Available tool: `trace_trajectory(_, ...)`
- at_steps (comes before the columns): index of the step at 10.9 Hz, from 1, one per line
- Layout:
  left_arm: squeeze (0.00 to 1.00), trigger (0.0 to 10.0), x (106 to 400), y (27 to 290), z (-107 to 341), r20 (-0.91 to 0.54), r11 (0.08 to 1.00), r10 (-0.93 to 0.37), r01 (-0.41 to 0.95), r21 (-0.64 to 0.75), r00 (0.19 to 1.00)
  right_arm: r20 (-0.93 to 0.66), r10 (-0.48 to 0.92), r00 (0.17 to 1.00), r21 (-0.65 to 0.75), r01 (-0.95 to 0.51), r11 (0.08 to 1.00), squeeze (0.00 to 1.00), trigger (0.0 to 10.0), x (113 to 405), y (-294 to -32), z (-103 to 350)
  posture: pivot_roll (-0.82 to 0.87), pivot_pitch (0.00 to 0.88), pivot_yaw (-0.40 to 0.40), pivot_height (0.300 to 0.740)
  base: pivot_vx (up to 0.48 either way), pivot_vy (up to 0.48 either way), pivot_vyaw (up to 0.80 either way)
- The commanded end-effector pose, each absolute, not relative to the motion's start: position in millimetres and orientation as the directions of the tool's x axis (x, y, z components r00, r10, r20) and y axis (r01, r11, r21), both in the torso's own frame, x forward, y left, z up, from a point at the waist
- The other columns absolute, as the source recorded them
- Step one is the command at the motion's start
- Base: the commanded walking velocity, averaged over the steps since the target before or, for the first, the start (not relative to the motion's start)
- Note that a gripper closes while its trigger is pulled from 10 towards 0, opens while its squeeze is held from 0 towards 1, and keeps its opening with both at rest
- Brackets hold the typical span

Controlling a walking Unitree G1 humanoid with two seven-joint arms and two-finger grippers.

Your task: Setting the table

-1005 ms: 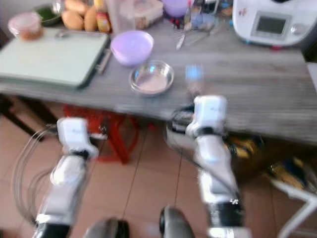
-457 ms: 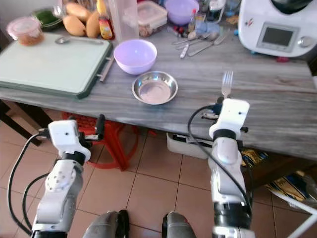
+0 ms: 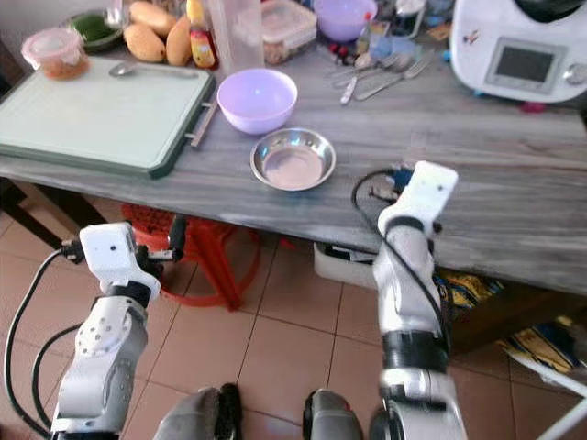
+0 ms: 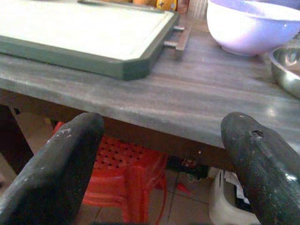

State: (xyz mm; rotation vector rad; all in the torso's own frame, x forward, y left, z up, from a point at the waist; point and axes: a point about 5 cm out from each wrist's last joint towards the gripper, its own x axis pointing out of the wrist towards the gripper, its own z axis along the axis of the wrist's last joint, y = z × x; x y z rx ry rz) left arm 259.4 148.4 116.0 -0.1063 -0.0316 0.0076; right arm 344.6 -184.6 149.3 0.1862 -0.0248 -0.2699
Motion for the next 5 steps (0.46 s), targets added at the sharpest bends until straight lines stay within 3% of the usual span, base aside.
trace_trajectory(1,0.0,10.0,255.1,149.9,115.2,0.019,0.995,0.004,-0.002,-0.099,1.0,-0.041,-0.267,0.963,0.219,0.27,0.938,0.0,10.0,347.8,-183.0,145.5,-0.01,0.234,0.024,0.74,0.0,0.0,0.0)
trace_trajectory(5,0.0,10.0,250.4,147.9,114.4,0.001,0.996,-0.013,0.013,-0.092,1.0,-0.099,-0.192,0.976,0.294,0.213,0.932,0.0,10.0,368.9,-152.1,146.8,0.0,0.25,0.026,0.74,0.0,0.0,0.0)
